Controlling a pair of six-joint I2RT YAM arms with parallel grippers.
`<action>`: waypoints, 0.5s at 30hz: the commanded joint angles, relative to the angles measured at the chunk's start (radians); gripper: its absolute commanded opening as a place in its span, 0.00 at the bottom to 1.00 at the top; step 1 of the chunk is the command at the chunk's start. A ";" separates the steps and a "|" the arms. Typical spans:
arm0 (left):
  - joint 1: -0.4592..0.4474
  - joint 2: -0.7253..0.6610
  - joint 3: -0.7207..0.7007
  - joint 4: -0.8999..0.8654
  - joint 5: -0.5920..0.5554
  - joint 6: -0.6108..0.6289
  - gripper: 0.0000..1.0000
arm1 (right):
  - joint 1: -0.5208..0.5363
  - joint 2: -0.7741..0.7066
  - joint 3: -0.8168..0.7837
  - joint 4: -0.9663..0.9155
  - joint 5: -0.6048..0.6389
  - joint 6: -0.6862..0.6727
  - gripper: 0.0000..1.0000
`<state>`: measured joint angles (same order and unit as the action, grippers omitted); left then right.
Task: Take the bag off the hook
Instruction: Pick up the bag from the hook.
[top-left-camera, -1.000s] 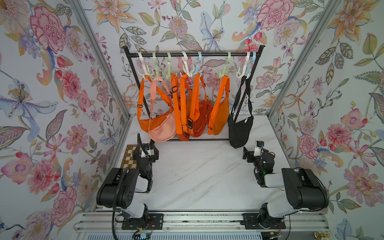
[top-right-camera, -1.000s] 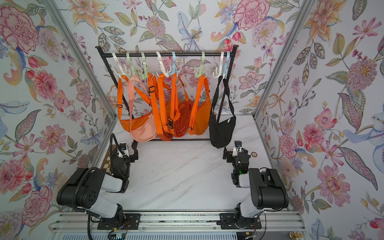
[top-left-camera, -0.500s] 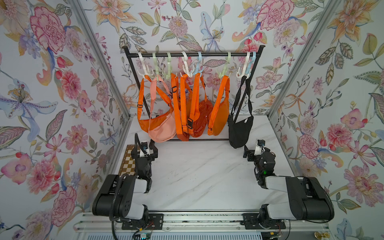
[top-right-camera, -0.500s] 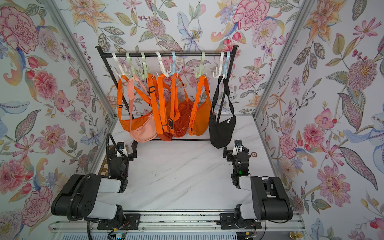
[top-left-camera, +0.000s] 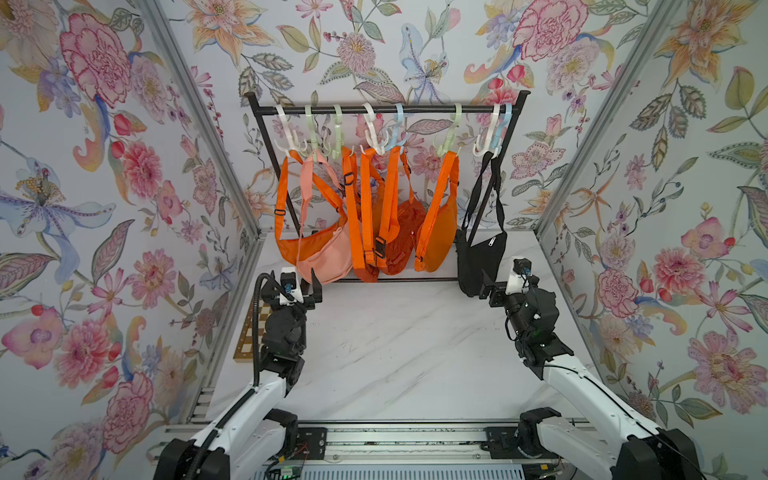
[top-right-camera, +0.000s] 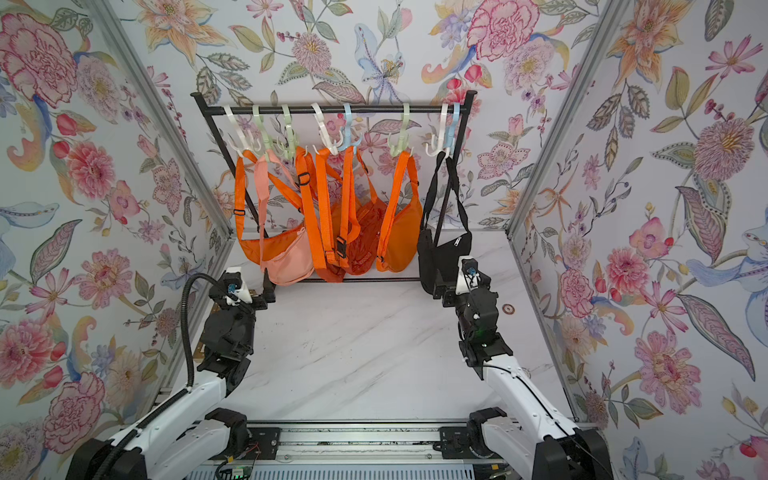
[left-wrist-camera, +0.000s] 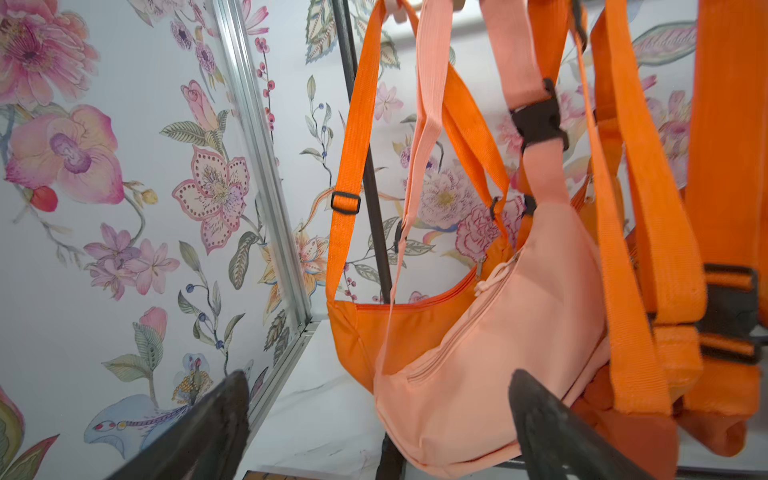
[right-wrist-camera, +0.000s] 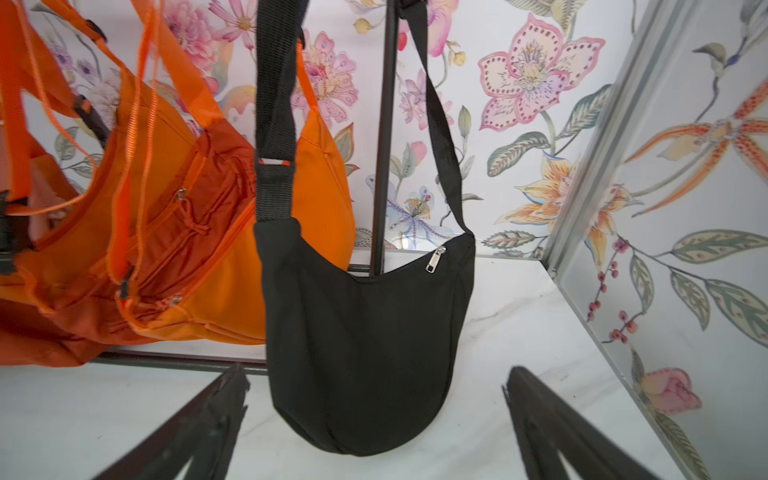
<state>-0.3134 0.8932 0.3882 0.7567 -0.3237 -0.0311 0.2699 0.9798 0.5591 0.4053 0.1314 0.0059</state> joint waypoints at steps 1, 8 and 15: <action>-0.091 -0.059 0.050 -0.183 -0.047 -0.043 0.94 | 0.048 -0.035 0.099 -0.226 -0.056 0.059 0.99; -0.379 0.077 0.192 -0.192 -0.151 0.059 0.90 | 0.159 0.016 0.316 -0.427 -0.114 0.092 0.99; -0.496 0.319 0.394 -0.117 -0.094 0.106 0.88 | 0.126 0.100 0.450 -0.515 -0.189 0.177 0.96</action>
<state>-0.8013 1.1622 0.7052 0.6067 -0.4255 0.0444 0.4145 1.0584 0.9714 -0.0265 -0.0101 0.1287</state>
